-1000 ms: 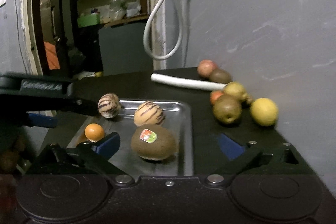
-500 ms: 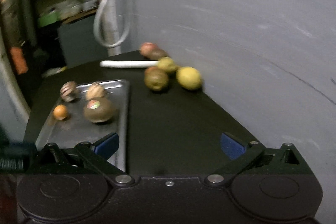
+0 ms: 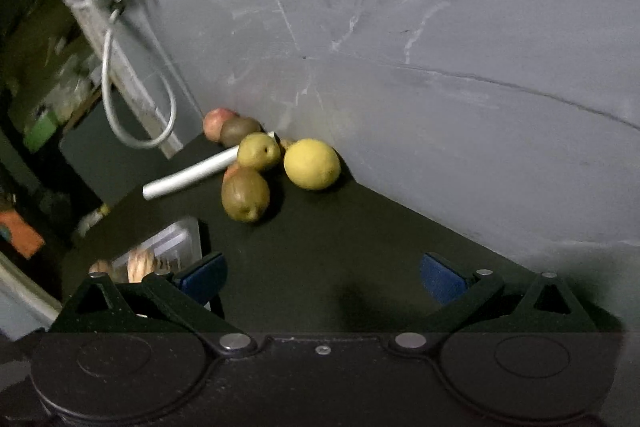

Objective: Organize fruits
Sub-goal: 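Grasp the brown pear with the left tool while the right tool grasps the pomelo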

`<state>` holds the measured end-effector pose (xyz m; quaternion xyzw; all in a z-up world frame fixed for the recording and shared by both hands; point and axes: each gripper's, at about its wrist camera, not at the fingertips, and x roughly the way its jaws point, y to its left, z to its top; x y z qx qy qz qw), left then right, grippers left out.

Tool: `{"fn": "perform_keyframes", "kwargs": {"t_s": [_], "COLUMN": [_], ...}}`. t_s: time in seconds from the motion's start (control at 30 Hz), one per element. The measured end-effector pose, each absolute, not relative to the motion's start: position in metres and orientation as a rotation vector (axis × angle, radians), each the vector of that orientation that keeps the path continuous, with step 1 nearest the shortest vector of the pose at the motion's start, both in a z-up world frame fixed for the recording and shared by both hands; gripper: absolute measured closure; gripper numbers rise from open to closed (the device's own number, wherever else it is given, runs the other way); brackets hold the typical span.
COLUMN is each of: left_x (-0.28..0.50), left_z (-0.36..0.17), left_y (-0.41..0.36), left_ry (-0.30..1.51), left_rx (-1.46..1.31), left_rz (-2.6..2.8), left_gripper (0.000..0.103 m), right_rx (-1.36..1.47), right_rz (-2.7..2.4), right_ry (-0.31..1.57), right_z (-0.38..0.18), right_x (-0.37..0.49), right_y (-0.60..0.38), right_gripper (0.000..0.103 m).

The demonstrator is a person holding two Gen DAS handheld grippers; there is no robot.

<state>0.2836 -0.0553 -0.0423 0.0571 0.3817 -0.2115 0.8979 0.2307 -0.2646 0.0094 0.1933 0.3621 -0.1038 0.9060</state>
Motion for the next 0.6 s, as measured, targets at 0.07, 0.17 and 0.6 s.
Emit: {"fn": "perform_keyframes", "kwargs": {"t_s": [0.07,0.17,0.6], "left_x": [0.306,0.338,0.408], "left_z": [-0.044,-0.047,-0.085], "left_y": [-0.064,-0.078,-0.126], "left_ry": [0.763,0.749,0.757], "left_rx": [0.164,0.24,0.424], "left_rz": [-0.458,-0.479,-0.572], "left_gripper": [0.001,0.001,0.006], "right_rx": [0.437,0.444,0.504], "right_rz": [-0.233,-0.27,-0.358], "right_ry": [0.742,0.708,0.69], "right_z": [0.006,0.003,-0.027], "right_x": [0.25,0.276,0.368], "right_y": [-0.266,-0.264,-0.277], "right_gripper": [0.001,0.001,0.008]}}
